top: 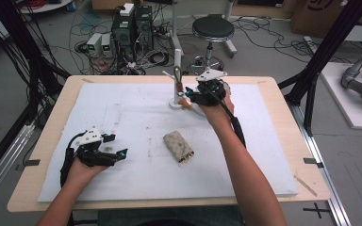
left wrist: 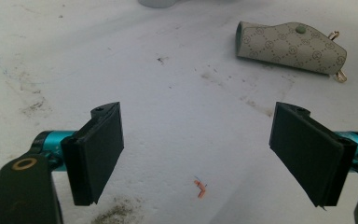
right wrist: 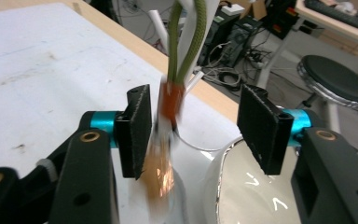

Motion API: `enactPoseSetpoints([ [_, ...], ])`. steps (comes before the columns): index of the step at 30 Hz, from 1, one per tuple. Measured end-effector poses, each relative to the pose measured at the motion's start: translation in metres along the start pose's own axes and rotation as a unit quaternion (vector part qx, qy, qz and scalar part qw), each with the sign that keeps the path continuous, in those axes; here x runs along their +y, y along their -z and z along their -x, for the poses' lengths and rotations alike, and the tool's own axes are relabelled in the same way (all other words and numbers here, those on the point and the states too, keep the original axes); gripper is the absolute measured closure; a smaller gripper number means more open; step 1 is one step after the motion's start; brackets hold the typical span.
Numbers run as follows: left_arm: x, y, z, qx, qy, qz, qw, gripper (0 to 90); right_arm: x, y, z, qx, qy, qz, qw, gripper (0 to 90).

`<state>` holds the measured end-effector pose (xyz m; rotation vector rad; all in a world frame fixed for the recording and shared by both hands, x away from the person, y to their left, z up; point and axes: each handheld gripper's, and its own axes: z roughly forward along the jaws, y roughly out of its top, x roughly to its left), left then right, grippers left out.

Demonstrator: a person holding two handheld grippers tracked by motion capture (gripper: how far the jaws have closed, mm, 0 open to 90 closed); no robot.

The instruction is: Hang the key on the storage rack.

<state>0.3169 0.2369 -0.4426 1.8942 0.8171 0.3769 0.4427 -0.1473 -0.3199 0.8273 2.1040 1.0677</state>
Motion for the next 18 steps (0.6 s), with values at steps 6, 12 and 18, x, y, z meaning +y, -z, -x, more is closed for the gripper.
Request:
enactPoseSetpoints([
  [6,0.001,0.000,0.000,-0.002,-0.003,0.003,1.0000,17.6,-0.005,0.018,0.000,0.016,-0.008,-0.006,0.9998,37.3],
  [12,0.004,0.000,0.001,-0.003,-0.004,0.011,0.9999,17.6,-0.024,0.042,-0.004,0.034,-0.003,0.011,0.9993,34.2],
  [18,0.008,0.001,-0.002,-0.011,-0.003,0.029,0.9995,17.6,-0.068,0.073,-0.002,0.044,-0.031,0.012,0.9985,30.5],
])
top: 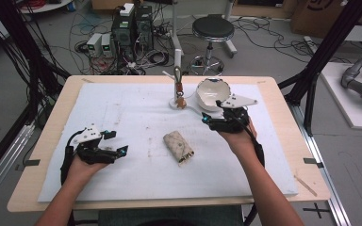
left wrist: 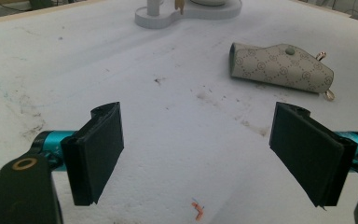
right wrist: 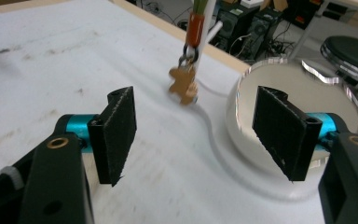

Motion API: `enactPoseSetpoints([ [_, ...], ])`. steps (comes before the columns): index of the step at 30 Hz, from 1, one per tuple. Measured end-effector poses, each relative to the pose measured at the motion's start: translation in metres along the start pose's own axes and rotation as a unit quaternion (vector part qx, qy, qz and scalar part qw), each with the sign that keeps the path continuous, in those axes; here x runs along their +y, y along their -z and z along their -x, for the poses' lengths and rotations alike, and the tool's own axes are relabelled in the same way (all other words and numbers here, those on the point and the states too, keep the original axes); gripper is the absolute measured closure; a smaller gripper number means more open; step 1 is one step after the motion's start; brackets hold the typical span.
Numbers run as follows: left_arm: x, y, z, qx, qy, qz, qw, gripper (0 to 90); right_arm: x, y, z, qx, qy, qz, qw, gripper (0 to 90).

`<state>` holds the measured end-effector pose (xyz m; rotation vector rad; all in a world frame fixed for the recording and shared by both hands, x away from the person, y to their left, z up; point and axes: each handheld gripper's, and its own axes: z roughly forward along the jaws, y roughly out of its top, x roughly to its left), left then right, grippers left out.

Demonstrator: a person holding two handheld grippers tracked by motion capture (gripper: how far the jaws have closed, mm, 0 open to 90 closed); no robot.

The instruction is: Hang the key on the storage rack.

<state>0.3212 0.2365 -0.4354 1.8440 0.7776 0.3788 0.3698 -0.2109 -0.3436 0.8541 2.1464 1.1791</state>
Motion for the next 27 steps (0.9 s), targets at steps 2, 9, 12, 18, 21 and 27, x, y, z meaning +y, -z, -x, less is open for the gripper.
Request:
enactPoseSetpoints([
  [2,0.001,0.000,0.000,0.000,-0.001,0.001,1.0000,17.6,-0.013,0.008,0.000,-0.001,-0.007,0.000,1.0000,29.5],
  [9,0.002,-0.003,-0.002,-0.003,-0.003,0.005,1.0000,17.6,-0.046,0.022,-0.003,-0.005,-0.025,0.006,0.9997,26.4],
  [12,0.001,-0.003,-0.003,0.002,-0.002,0.003,1.0000,17.6,-0.061,0.026,-0.004,-0.007,-0.036,0.017,0.9992,24.3],
  [18,0.002,-0.004,-0.003,0.000,-0.010,0.009,0.9999,17.6,-0.085,0.023,0.001,-0.011,-0.050,-0.001,0.9987,20.2],
  [21,0.001,-0.004,-0.006,0.002,-0.008,0.011,0.9999,17.6,-0.093,0.021,0.004,-0.014,-0.060,-0.005,0.9981,19.8],
  [27,0.000,-0.007,-0.014,0.007,0.005,0.013,0.9999,17.6,-0.096,0.019,0.011,-0.013,-0.070,-0.006,0.9974,19.0],
])
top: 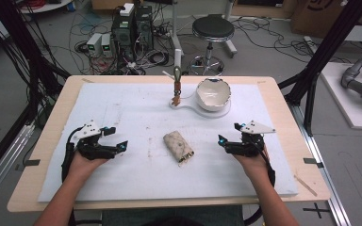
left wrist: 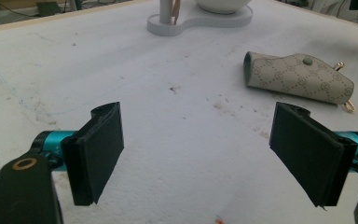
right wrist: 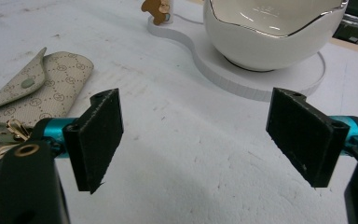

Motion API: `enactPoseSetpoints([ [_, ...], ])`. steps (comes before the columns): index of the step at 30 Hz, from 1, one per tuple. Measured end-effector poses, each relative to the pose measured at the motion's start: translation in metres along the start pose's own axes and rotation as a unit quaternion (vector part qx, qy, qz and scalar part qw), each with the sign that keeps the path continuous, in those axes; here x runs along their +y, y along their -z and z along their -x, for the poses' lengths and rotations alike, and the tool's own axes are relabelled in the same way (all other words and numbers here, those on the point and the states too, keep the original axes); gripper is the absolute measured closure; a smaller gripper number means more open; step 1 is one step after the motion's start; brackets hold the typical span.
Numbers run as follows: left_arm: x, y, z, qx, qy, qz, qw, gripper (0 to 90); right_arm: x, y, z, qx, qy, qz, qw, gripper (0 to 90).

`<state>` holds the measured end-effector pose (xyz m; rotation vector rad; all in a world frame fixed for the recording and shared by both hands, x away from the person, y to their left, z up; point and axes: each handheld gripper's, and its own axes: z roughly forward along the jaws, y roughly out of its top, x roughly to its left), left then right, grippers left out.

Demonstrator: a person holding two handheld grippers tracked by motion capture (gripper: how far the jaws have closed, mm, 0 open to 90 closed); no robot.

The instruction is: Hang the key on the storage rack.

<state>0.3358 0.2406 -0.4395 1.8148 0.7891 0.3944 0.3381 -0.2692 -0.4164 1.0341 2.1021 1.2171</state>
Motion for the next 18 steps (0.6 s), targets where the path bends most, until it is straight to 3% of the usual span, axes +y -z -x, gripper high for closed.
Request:
enactPoseSetpoints([
  [4,0.0017,-0.0004,0.0009,0.000,-0.003,0.003,1.0000,17.6,-0.0025,-0.0022,0.0004,-0.001,-0.001,-0.012,0.9999,18.6],
  [18,0.0026,0.0003,0.0029,-0.002,-0.004,0.004,1.0000,17.6,-0.0035,-0.0021,-0.0037,-0.004,0.016,-0.015,0.9998,18.6],
])
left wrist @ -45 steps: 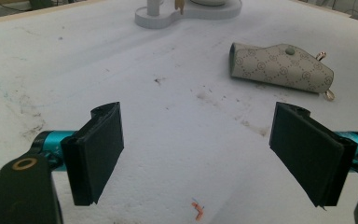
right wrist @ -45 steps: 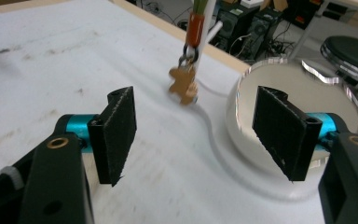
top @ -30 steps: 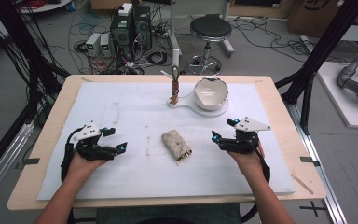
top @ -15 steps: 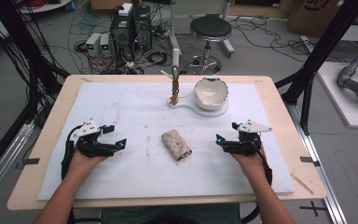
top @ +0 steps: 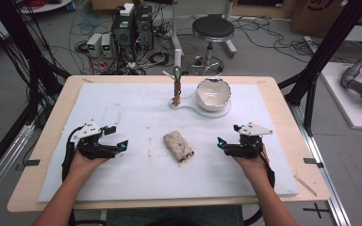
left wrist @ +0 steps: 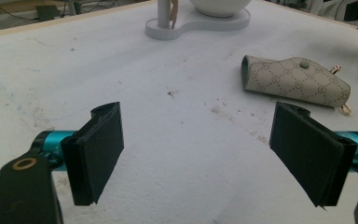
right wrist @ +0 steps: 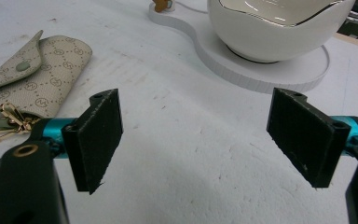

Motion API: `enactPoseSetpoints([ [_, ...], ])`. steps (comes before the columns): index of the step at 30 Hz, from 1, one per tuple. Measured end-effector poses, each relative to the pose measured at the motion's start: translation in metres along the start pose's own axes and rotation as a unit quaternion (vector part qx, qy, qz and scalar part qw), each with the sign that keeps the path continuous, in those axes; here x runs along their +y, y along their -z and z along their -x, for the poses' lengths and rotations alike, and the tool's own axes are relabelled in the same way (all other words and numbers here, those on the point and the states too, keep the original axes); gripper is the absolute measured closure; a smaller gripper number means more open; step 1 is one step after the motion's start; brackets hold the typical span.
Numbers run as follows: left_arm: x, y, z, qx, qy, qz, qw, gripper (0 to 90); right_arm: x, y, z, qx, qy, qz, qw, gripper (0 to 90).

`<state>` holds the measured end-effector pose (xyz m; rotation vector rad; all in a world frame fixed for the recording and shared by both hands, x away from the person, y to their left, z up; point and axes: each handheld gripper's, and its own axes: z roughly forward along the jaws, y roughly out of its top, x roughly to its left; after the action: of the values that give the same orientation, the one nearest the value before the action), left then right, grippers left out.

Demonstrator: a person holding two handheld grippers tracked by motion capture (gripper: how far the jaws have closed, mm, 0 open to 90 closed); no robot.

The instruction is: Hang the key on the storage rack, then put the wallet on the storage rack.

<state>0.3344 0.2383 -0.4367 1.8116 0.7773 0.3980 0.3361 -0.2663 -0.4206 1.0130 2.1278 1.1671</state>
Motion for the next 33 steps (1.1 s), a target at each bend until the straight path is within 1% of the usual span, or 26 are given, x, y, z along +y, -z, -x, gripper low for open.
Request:
enactPoseSetpoints([
  [2,0.000,0.000,0.001,-0.001,-0.001,0.001,1.0000,17.6,0.000,0.000,0.000,0.003,0.001,-0.003,1.0000,18.6],
  [4,0.001,-0.001,0.000,0.000,-0.001,0.002,1.0000,17.6,0.000,0.000,0.001,0.001,0.001,-0.001,1.0000,18.6],
  [6,0.000,-0.001,-0.002,0.001,0.003,0.001,1.0000,17.6,0.000,0.000,0.001,0.002,-0.005,0.001,1.0000,18.6],
  [9,-0.001,-0.001,-0.004,0.002,0.007,0.002,1.0000,17.6,0.000,0.000,0.001,0.002,-0.007,0.001,1.0000,18.6],
  [11,-0.001,0.001,-0.005,0.004,0.011,0.007,0.9999,17.6,0.000,-0.002,0.001,0.002,-0.004,0.000,1.0000,18.6],
  [12,-0.001,0.001,-0.006,0.004,0.011,0.007,0.9999,17.6,0.000,-0.002,0.001,0.003,-0.006,-0.001,1.0000,18.6],
  [13,-0.001,0.002,-0.006,0.005,0.011,0.005,0.9999,17.6,0.001,-0.002,0.001,0.003,-0.001,-0.002,1.0000,18.6],
  [15,-0.001,0.002,-0.005,0.006,0.009,0.004,0.9999,17.6,0.001,-0.002,-0.002,0.003,-0.002,-0.001,1.0000,18.6],
  [16,-0.001,0.003,-0.003,0.007,0.004,0.001,1.0000,17.6,0.002,-0.002,-0.002,0.004,0.002,-0.002,1.0000,18.6],
  [20,0.000,0.004,0.001,0.006,-0.005,-0.002,1.0000,17.6,0.004,-0.002,-0.008,0.011,0.011,-0.001,0.9999,18.7],
  [23,-0.001,0.005,0.002,0.004,-0.007,-0.004,1.0000,17.6,0.006,-0.004,-0.012,0.018,0.016,0.001,0.9997,18.6],
  [25,-0.002,0.005,0.000,0.006,-0.003,-0.005,1.0000,17.6,0.008,-0.006,-0.016,0.025,0.016,-0.003,0.9995,18.6],
  [27,-0.003,0.005,-0.002,0.008,0.001,-0.005,1.0000,17.6,0.010,-0.010,-0.023,0.036,0.018,-0.008,0.9992,18.6],
  [29,-0.004,0.005,-0.004,0.011,0.006,-0.005,0.9999,17.6,0.012,-0.013,-0.031,0.045,0.027,-0.013,0.9986,18.6],
  [33,-0.003,0.006,-0.002,0.012,0.004,-0.002,0.9999,17.6,0.018,-0.021,-0.052,0.066,0.049,-0.018,0.9965,18.6],
])
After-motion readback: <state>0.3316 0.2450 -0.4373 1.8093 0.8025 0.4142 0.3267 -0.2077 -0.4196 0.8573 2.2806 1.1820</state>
